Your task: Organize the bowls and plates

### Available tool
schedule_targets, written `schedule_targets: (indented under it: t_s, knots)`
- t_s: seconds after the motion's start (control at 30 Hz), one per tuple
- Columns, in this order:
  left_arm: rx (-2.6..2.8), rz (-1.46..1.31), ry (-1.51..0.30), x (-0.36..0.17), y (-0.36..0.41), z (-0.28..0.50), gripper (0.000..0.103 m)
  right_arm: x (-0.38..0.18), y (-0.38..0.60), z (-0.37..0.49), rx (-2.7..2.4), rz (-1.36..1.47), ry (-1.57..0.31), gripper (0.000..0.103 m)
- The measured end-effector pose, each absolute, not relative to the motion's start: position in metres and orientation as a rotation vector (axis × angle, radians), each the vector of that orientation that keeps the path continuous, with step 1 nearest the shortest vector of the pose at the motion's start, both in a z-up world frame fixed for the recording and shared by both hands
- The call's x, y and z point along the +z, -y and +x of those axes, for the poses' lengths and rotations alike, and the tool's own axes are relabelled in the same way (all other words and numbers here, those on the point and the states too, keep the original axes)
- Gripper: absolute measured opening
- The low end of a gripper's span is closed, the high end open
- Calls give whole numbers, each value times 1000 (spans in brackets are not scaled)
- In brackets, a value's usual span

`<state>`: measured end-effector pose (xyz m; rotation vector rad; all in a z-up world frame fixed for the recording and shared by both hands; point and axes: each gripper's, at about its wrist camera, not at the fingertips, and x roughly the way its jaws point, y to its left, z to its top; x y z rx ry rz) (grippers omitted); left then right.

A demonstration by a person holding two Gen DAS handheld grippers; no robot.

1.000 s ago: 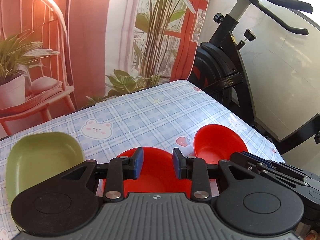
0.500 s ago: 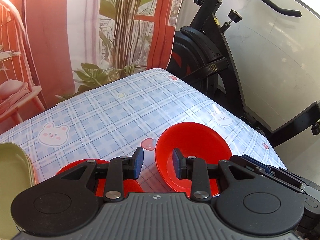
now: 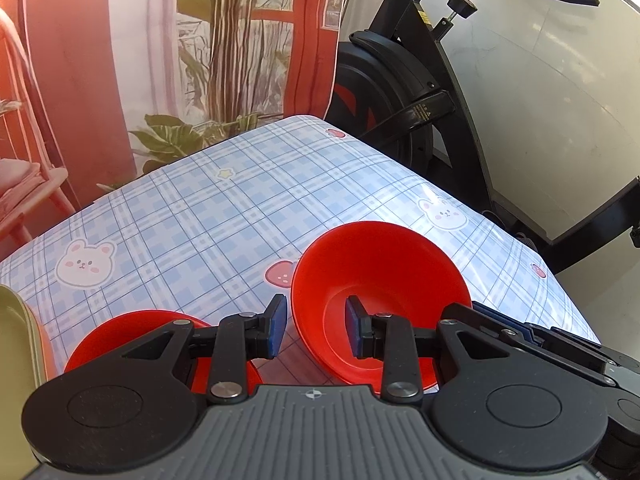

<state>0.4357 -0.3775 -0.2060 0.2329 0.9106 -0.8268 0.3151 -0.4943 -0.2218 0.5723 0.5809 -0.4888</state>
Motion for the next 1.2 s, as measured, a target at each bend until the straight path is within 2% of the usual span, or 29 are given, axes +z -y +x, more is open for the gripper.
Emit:
schedule_targets:
  t_s: [0.2, 1.2]
  knots:
    - [-814, 240, -896, -208, 376, 432, 23, -224, 495, 314, -487, 580, -581, 11]
    - [-804, 167, -806, -138, 313, 404, 23, -154, 453, 304, -435, 509, -519, 12]
